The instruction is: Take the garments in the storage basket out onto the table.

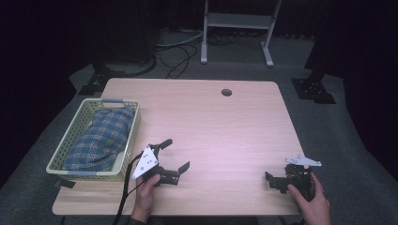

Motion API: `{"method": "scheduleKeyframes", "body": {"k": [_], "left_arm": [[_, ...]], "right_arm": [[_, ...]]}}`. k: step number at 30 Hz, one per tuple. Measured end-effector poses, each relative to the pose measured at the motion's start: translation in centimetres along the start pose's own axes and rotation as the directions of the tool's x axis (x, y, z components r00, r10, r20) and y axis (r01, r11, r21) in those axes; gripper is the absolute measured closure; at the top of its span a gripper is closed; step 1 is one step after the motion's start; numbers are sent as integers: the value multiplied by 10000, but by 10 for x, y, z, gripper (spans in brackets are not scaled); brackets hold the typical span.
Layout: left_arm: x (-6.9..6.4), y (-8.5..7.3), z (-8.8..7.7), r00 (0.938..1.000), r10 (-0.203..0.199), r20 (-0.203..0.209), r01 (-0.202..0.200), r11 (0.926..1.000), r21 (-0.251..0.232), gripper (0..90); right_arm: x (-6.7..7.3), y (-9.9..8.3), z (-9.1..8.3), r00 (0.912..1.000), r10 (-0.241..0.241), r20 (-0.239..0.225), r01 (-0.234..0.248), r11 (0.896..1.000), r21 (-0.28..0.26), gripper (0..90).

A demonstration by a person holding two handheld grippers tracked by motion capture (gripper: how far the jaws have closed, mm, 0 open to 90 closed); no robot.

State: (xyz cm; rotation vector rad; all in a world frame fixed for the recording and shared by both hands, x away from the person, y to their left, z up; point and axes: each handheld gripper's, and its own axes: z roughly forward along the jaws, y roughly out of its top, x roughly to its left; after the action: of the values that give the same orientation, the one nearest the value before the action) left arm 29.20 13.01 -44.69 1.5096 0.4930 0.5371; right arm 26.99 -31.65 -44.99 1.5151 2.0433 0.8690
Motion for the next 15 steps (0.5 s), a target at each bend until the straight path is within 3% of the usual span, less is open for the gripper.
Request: {"method": "scheduleKeyframes", "body": {"k": [15], "left_arm": [[-2,1,-1,9999,61,87,-63,9998,165,7]], "right_arm": [[0,0,0,10000,2,0,-2,10000,3,0]]}}
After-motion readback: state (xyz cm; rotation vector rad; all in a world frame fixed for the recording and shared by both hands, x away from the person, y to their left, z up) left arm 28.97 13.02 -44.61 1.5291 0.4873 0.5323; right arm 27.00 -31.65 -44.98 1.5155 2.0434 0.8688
